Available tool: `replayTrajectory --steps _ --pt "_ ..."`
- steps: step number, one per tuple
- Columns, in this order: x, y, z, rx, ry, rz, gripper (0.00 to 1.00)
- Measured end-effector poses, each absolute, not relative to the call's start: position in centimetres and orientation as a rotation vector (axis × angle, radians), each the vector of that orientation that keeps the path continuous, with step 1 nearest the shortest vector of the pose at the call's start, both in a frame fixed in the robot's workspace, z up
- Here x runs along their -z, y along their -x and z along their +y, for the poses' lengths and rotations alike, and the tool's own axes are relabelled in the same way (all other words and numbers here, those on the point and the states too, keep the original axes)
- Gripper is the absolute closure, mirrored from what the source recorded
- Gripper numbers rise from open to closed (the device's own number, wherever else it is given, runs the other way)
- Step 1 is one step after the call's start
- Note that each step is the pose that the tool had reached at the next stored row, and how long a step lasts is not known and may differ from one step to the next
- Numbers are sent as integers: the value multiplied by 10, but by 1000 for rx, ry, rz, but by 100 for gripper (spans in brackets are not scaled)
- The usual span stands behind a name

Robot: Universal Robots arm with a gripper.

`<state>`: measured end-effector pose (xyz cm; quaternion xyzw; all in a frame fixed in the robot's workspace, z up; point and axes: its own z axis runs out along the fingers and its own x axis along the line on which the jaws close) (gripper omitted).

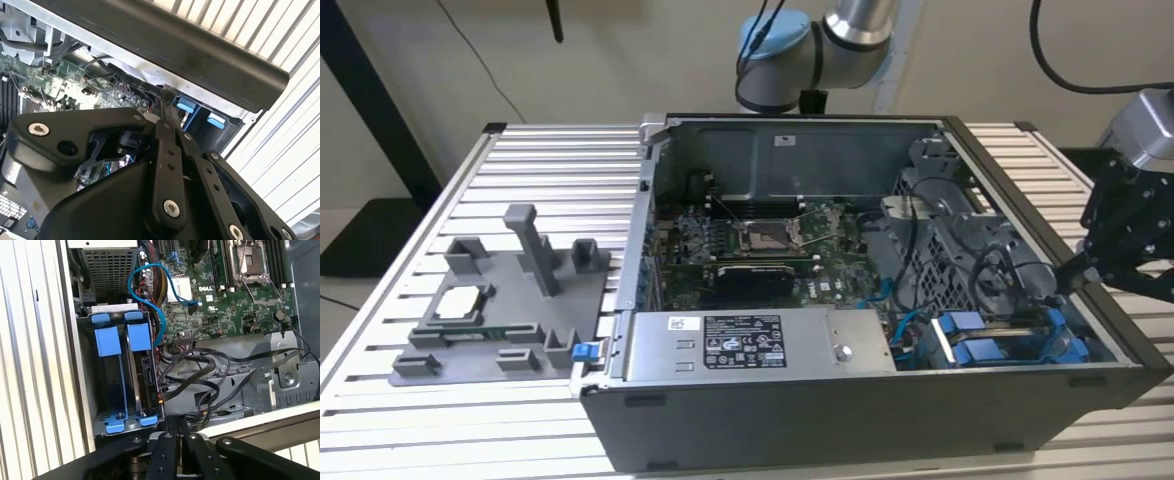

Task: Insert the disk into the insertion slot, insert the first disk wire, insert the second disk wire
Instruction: 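Insert the first disk wire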

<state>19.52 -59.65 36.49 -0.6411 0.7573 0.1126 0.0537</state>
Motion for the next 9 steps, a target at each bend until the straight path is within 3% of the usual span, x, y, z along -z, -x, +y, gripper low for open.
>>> replayTrajectory --steps 1,9 --pt "-365 -195 -597 -342 1948 2301 0" --pt "-358 -195 -596 -341 1950 2305 0"
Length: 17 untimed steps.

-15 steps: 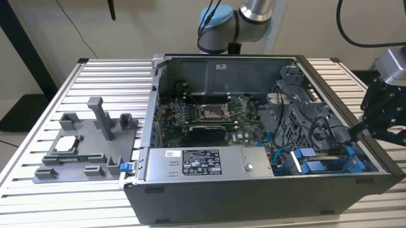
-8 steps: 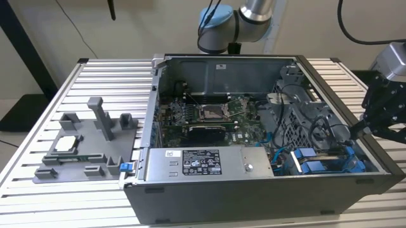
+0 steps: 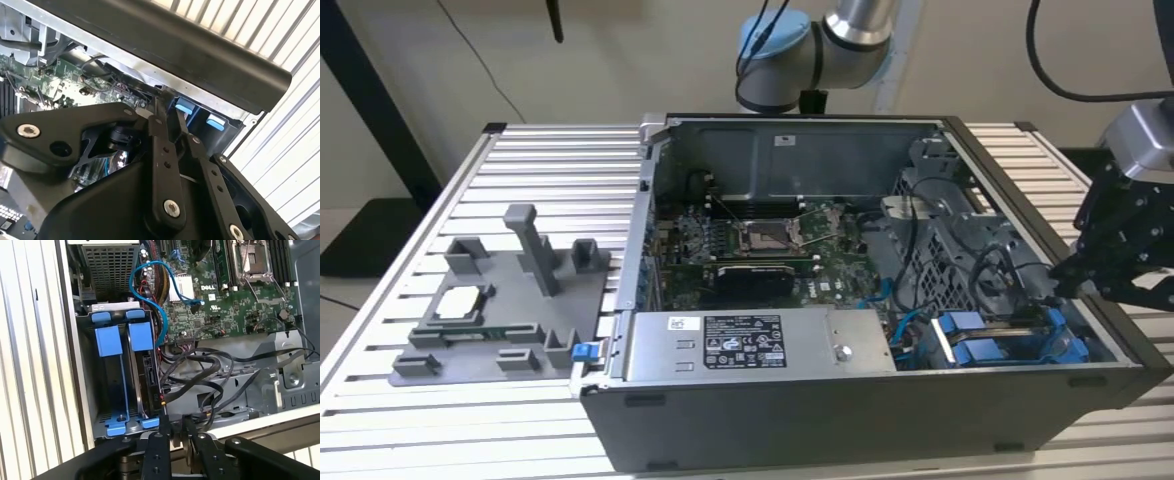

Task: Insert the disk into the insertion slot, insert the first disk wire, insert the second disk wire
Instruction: 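Insert the first disk wire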

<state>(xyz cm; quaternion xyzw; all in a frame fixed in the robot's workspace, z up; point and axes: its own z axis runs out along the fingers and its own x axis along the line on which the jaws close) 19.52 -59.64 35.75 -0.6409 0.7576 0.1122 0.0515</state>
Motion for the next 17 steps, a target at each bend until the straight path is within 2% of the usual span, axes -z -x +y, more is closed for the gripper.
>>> replayTrajectory --steps 1,2,17 --pt "-357 -195 -596 -341 1950 2305 0" --pt "-357 -195 -596 -341 1950 2305 100" --pt "-361 -195 -599 -346 1944 2305 100"
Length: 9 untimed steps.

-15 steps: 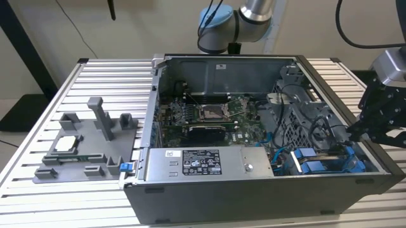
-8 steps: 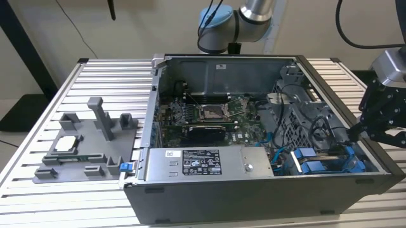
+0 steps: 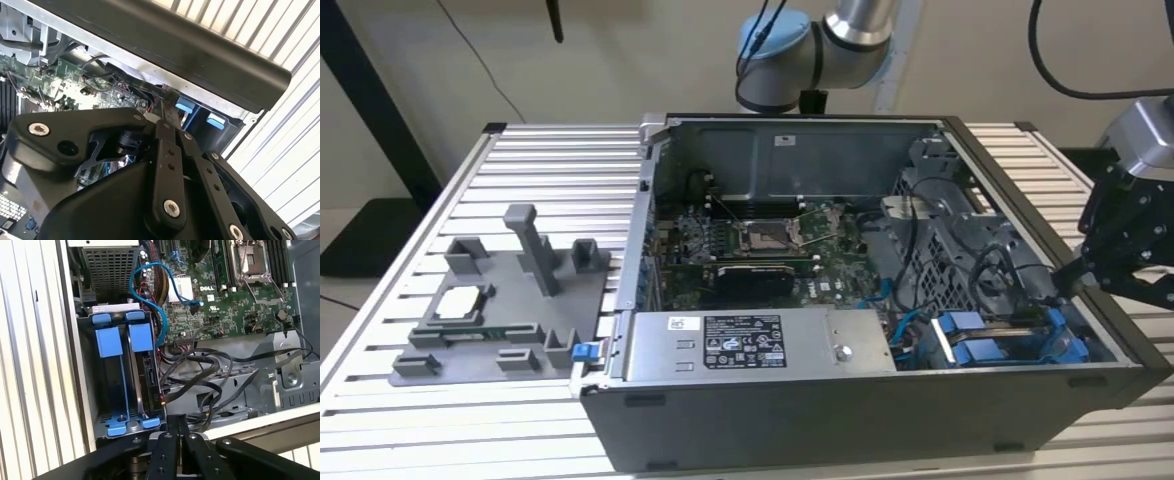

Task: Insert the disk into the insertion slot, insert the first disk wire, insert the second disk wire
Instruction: 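Insert the first disk wire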

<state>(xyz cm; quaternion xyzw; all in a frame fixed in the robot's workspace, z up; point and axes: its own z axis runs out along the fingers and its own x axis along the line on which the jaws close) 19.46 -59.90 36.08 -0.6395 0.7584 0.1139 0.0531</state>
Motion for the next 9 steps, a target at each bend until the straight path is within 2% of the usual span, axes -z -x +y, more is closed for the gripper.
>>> replayTrajectory --steps 9 --pt "-361 -195 -601 -346 1944 2305 100"
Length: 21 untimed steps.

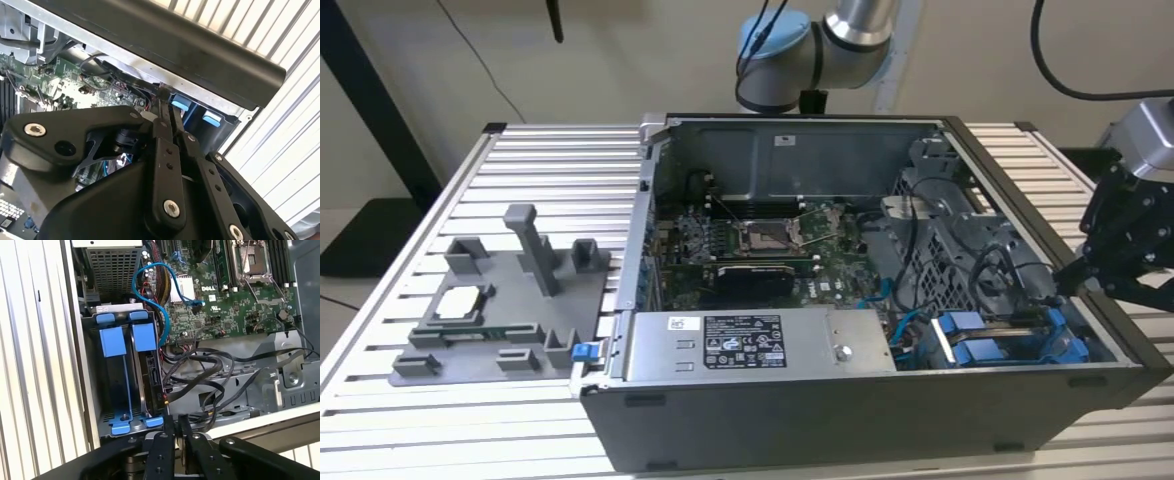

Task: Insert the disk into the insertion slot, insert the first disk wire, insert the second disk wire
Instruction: 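Insert the first disk wire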

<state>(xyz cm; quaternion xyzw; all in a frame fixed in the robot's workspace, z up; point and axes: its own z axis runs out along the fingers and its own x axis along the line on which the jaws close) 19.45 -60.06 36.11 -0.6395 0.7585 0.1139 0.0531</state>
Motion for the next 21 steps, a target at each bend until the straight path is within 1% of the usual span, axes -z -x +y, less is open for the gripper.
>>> replayTrajectory --steps 13,14,21 --pt "-358 -194 -595 -346 1944 2305 100" --pt "-358 -194 -595 -346 1944 2305 0" --pt "-359 -194 -596 -346 1944 2305 0"
